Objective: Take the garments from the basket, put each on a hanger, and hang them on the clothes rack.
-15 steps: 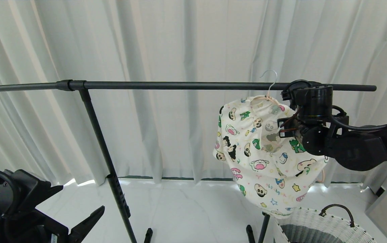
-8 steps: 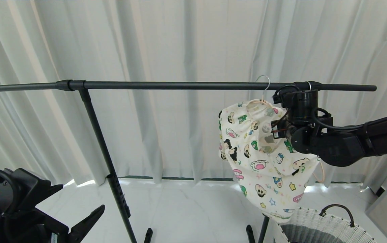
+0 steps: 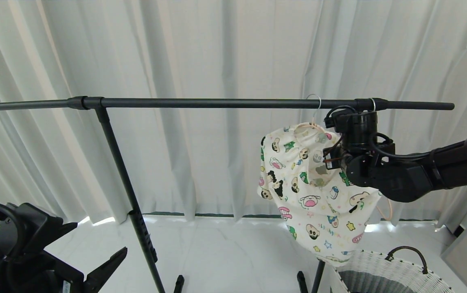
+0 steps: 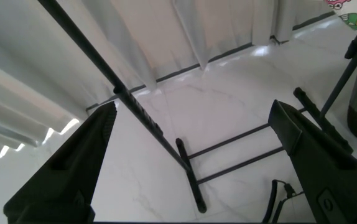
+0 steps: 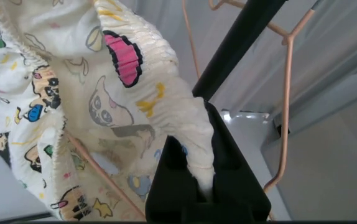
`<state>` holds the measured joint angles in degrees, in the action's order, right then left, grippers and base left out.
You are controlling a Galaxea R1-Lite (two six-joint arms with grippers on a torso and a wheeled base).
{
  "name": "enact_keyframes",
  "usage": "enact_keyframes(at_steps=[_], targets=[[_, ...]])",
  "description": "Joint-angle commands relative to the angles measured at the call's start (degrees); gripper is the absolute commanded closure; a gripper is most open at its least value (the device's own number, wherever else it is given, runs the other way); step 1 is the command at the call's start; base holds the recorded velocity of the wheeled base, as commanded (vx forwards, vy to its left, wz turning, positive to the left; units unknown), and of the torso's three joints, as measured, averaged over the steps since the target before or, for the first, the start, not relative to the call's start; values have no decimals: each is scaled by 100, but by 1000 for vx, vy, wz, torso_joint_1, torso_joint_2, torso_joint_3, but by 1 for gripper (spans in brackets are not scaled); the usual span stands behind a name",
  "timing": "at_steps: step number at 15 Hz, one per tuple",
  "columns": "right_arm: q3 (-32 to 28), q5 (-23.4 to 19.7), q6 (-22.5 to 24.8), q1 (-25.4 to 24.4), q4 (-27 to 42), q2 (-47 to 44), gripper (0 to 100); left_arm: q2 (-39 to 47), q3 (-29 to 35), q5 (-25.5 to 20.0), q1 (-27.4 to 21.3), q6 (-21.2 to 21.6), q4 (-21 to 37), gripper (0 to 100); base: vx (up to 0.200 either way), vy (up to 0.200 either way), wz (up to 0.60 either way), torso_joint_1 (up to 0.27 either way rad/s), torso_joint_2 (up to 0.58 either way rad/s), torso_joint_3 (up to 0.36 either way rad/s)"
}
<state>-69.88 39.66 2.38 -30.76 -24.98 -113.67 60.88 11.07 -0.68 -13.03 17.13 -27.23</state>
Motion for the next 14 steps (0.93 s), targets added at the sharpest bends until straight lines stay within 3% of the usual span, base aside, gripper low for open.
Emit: enact_keyframes(at_steps=[1,2,5,9,11,12,14], targets=[[18,-2,0,-44,2,37,100,12,-8,-2,2,1,-1,0,0,0,0,0,0,0],[9,-2,-9,-71,-7,73,0,3,-8,7,2,1,-1,0,0,0,0,0,0,0],[106,-2,-299,-378,-95,600,0,-24,1,7,20,1,-1,0,0,0,0,0,0,0],[220,-11,-326,-501,-7,1356,0,-24,-17,24,38,-8,-1,0,0,0,0,0,0,0],[211,-19,-326,-440,591,1707,0,-24,-35,42,64,-8,-1,0,0,0,0,0,0,0],[202,-19,-299,-220,1215,1971,0,-41,-26,51,169,-8,-1,0,0,0,0,0,0,0],[229,-11,-106,246,1821,2270,0,-50,-8,51,477,1,-1,0,0,0,0,0,0,0]])
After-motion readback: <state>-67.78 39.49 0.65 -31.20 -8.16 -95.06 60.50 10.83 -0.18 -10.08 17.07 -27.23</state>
